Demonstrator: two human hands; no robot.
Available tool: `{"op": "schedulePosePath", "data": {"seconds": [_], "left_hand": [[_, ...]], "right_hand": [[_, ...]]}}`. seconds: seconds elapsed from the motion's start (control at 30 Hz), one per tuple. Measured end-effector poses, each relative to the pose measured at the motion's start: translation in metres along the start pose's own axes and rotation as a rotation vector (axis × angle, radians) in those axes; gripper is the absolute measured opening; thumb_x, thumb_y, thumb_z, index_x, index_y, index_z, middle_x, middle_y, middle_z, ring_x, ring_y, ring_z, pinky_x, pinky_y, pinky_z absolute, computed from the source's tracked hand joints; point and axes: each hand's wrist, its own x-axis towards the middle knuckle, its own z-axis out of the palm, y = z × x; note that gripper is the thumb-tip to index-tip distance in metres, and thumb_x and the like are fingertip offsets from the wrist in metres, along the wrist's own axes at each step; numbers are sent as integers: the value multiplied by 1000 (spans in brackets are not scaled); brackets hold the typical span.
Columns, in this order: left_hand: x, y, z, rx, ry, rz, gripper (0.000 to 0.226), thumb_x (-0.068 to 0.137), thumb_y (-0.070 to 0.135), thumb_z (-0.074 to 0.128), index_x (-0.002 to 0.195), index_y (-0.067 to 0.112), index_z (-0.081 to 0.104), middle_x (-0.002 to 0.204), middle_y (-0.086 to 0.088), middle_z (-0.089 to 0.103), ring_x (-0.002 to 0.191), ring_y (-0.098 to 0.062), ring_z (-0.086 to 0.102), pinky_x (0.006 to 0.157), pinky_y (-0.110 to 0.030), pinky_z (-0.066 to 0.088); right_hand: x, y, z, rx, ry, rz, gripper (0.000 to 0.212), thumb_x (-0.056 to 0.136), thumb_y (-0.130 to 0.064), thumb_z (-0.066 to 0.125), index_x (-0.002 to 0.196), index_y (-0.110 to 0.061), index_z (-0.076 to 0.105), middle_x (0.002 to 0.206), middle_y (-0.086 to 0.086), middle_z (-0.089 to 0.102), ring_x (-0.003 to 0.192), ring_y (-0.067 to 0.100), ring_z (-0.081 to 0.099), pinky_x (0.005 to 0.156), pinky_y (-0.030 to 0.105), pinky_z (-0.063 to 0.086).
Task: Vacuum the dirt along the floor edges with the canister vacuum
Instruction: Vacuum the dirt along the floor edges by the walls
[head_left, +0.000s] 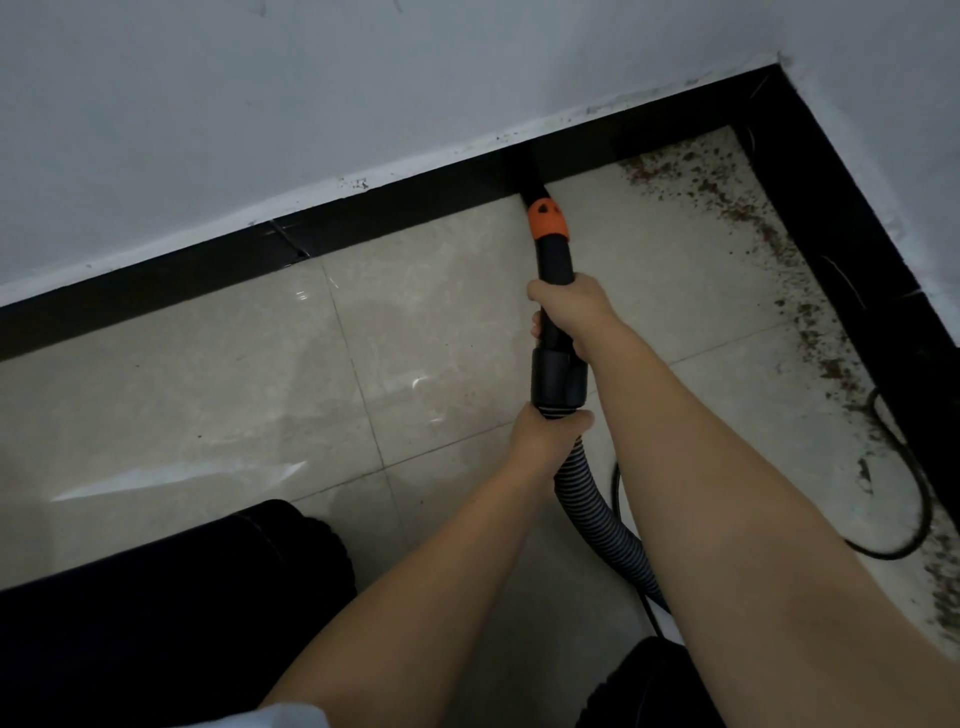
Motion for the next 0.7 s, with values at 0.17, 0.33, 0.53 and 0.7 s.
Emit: {"op": "schedulePosePath", "data": {"seconds": [0.17, 0.33, 0.53, 0.7], "left_hand": [[-4, -9, -11, -36, 70, -28, 36, 79, 10, 70, 114, 2, 61, 109, -21, 66, 103, -35, 63, 93, -50, 51], [-11, -11, -10, -22, 77, -28, 22, 81, 9, 67, 102, 5, 62, 98, -18, 65, 90, -28, 62, 87, -44, 51], [-17, -22, 22, 80, -16, -26, 35, 78, 10, 69, 112, 2, 62, 108, -21, 67, 101, -34, 64, 92, -47, 52], [-28, -32, 53, 194, -96, -28, 36, 81, 11, 68, 114, 1, 61, 112, -19, 66, 98, -30, 64, 88, -40, 52]], "right_hand": [[-8, 7, 20, -55, -45, -14, 18, 85, -10, 58, 101, -6, 50, 66, 8, 53, 50, 17, 50, 50, 25, 49], [-14, 10, 20, -72, -67, -18, 19, 85, -11, 58, 102, -7, 49, 66, 7, 53, 51, 16, 51, 54, 26, 50], [-19, 24, -29, 1, 22, 22, 18, 86, -10, 58, 101, -6, 49, 66, 8, 52, 51, 18, 51, 53, 28, 49], [-27, 39, -76, 78, 96, 61, 10, 86, -9, 58, 89, -9, 49, 65, 9, 52, 50, 18, 50, 51, 27, 48]]}}
